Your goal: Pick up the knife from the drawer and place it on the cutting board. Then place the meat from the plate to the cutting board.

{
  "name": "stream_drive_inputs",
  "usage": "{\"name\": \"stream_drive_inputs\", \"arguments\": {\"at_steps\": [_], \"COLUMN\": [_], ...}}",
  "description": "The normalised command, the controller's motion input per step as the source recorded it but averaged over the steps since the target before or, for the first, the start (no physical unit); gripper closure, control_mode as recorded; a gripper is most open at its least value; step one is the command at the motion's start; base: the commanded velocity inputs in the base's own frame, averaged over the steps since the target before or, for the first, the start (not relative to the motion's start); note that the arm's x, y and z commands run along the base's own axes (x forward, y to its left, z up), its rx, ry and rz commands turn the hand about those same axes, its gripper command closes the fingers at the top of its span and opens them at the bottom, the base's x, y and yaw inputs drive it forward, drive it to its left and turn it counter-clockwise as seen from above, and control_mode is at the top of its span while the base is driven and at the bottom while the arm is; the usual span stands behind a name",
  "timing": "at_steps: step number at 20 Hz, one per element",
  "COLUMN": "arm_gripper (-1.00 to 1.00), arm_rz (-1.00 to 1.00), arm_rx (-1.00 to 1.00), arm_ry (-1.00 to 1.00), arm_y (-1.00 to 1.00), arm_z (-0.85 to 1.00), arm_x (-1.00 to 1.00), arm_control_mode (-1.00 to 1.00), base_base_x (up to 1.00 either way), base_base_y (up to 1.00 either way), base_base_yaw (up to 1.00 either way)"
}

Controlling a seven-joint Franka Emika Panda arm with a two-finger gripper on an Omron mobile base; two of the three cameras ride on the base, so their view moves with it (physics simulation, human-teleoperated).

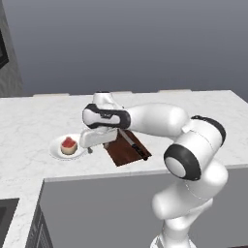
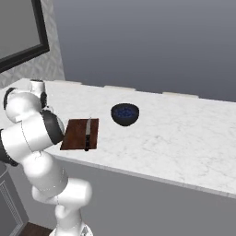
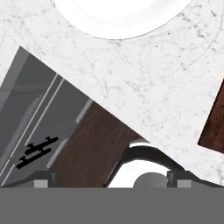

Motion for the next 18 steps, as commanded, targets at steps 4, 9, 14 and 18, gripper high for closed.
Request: {"name": "stream_drive_inputs", "arguments": {"at_steps": [4,9,14,18], "arm_gripper": [-1.0,-1.0,-1.0,-1.0], "arm_rz": [-0.12,-0.17,-0.2,-0.15], "arm_rx": [-0.18,-0.1,0.0,0.0], "arm_ry": [-0.03,-0.03,0.0,-0.02], "arm_y": [0.96,0.61,0.25,0.07], "arm_z": [0.0,0.0,-0.06,-0.25], "arm_x": [0.0,0.08,0.42,0.35], "arm_control_mode": [-1.0,-1.0,-1.0,-1.0], "base_base_x": [0.0,0.0,0.0,0.0], "base_base_y": [0.0,0.0,0.0,0.0], "base_base_yaw": [0.0,0.0,0.0,0.0]}}
